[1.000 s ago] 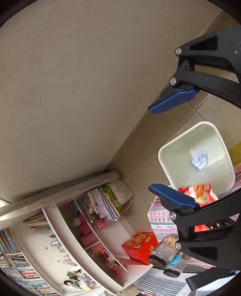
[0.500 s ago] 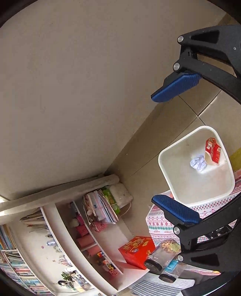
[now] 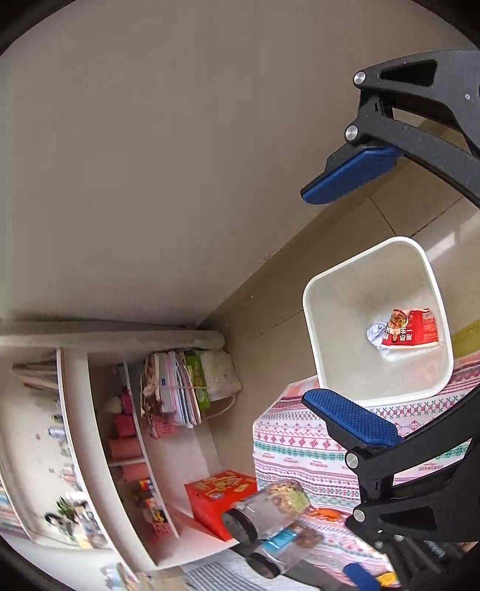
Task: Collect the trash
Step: 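Move the red noodle cup over the bin and release it from the left gripper, then grasp the yellow snack wrapper with the left gripper and lift it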
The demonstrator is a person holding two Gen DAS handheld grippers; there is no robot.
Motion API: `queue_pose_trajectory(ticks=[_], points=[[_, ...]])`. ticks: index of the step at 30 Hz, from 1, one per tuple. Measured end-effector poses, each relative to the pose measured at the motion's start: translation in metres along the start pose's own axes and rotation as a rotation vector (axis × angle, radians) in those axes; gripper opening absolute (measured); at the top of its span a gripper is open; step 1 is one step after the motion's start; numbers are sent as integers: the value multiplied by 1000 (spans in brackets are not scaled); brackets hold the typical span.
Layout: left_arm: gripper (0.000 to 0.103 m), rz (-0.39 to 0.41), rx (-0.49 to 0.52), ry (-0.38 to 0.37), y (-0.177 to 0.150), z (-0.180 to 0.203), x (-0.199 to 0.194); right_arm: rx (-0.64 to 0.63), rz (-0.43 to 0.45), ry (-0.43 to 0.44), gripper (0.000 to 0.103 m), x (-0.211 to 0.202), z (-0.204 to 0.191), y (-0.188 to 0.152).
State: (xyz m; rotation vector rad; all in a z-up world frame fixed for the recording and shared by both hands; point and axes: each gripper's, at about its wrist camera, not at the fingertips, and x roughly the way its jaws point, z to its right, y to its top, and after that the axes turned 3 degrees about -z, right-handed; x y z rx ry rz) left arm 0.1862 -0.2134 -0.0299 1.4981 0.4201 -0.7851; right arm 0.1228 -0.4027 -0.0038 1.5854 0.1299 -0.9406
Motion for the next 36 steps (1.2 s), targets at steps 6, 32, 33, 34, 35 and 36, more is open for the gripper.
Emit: queue_pose_trajectory(ticks=[6,32,33,34,35,36], points=[[96,23,-31,47,-3,-34,-9,-92,1,24,96,-5,-40,-6],[96,-307,-354,435,-36,-296,51,-263,-168,317,96,1,-227,-46],[96,-327,-376,447,-38,-308,57,-261,-179,328,96,2,-232,-48],[96,-351,-405,457,-40,-323,64,-261,-190,337,96,4,-236,-49],[96,-368,-434,461,-42,-337,71,-260,-200,345,96,6,-240,-50],[96,-382,-465,463,-44,-348,77,-260,-212,352,96,9,-244,-51]])
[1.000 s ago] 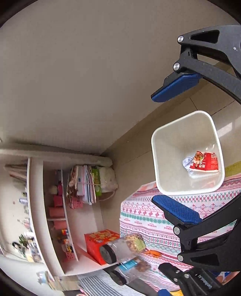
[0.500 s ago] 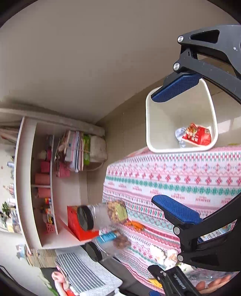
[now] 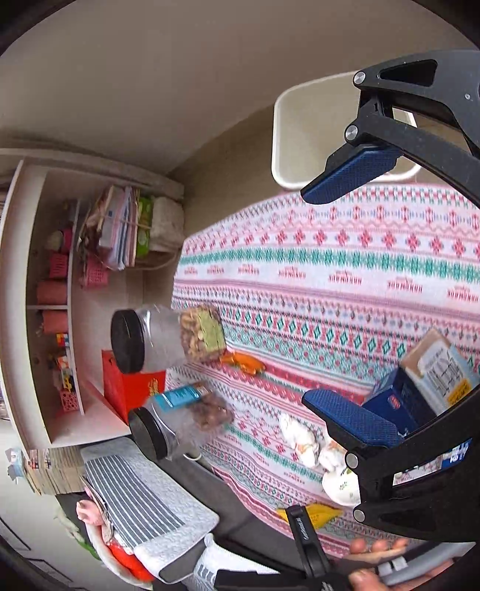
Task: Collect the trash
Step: 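Grasp the yellow snack wrapper with the left gripper and lift it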
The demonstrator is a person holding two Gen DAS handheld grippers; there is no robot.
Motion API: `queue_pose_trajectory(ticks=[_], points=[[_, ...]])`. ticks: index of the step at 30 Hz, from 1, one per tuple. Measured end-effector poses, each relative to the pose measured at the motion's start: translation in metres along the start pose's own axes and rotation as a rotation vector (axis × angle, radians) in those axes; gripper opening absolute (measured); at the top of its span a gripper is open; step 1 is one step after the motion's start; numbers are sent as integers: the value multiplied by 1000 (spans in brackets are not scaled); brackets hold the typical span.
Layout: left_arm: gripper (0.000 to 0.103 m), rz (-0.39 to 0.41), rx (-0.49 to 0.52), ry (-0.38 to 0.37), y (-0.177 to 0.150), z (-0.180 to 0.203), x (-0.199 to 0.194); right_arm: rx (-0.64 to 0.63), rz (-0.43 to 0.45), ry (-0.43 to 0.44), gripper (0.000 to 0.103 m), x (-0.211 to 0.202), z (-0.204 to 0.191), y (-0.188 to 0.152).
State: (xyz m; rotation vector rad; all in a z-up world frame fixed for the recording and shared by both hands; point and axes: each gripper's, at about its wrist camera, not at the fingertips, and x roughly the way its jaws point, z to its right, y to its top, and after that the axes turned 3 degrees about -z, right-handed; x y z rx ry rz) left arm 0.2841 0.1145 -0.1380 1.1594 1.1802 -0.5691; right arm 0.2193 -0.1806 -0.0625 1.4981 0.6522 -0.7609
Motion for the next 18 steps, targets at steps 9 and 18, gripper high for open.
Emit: queue_pose_trajectory(ticks=[9,18], points=[[96,-168,-156,-51,20,-37,72,-10,-60,38,96,25,-18,4],[30,-176,-81,-100,18,-45,65,-36,-175,150,96,49,-43,1]])
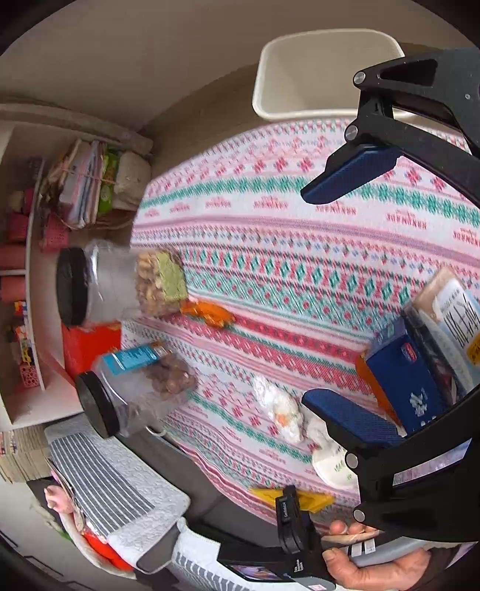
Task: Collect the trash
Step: 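Grasp the yellow snack wrapper with the left gripper and lift it, then grasp the white tissue bundle with the right gripper while the left gripper holds the yellow wrapper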
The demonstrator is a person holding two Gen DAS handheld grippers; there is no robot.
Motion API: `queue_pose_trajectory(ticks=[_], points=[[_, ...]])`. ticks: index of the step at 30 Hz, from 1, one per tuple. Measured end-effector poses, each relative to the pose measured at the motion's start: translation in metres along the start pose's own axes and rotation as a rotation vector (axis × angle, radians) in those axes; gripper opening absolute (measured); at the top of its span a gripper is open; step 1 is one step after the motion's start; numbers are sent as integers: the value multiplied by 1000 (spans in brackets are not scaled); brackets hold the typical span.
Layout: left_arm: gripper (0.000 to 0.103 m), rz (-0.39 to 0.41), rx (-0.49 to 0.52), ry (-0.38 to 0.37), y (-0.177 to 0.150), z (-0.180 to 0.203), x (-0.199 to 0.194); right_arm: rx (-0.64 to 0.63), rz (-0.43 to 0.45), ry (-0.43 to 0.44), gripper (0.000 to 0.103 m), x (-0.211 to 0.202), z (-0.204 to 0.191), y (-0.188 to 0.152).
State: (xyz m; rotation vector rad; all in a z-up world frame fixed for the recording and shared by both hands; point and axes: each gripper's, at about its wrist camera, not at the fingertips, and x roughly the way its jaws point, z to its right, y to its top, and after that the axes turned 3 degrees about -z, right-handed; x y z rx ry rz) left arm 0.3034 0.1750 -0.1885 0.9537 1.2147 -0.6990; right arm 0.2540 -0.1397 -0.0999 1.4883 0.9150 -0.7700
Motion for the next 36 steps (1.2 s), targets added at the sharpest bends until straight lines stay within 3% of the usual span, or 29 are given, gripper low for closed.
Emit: queue_pose_trajectory(ticks=[7,12,21,23,27,36], points=[[26,90,23,-67,-8,-12,-58,-53,-93,133,96,18,-37,5],[26,170,71,-97,-12,-11,-99,78,-237,256,94,51,-45,8],[29,211,106,-103,-23,-19,-123,124,-307,251,89,81,-67,0],[29,204,102,-97,-23,-21,-120,126,-312,251,85,87,-69,-1],[29,200,102,-79,-25,-24,-116,115,-351,294,47,98,-75,-8],[29,211,88,-95,-25,-28,-121,69,-238,321,42,64,-78,-1]])
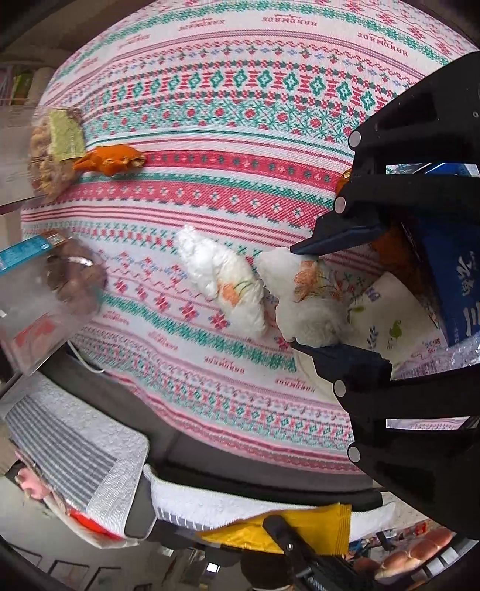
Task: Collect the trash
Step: 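Grasp the white tissue bundle with the right gripper while the left gripper holds the yellow wrapper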
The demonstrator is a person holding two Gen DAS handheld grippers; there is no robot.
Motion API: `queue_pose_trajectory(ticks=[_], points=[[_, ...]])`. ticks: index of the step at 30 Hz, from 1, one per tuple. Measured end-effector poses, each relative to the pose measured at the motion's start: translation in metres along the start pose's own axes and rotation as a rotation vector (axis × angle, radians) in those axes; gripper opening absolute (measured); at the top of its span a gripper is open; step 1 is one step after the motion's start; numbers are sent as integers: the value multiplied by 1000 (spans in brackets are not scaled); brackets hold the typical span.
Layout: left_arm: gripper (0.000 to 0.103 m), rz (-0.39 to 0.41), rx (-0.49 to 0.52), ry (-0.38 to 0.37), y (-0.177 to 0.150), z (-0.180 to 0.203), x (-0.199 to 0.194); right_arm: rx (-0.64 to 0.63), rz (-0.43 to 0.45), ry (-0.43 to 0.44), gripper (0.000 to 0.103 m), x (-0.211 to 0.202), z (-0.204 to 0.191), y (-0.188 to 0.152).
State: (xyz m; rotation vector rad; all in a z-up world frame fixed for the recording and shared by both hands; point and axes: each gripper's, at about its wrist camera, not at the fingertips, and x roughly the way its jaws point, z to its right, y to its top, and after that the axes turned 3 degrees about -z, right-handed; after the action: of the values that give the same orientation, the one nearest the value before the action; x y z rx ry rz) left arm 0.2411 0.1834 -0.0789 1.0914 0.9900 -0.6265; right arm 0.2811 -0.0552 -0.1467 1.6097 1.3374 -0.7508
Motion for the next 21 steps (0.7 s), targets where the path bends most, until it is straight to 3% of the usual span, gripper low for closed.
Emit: queue_pose_trajectory(ticks=[21], points=[[28,89,54,-7,-7,29,-26,-87,253,-63,42,-82,-2,-3]])
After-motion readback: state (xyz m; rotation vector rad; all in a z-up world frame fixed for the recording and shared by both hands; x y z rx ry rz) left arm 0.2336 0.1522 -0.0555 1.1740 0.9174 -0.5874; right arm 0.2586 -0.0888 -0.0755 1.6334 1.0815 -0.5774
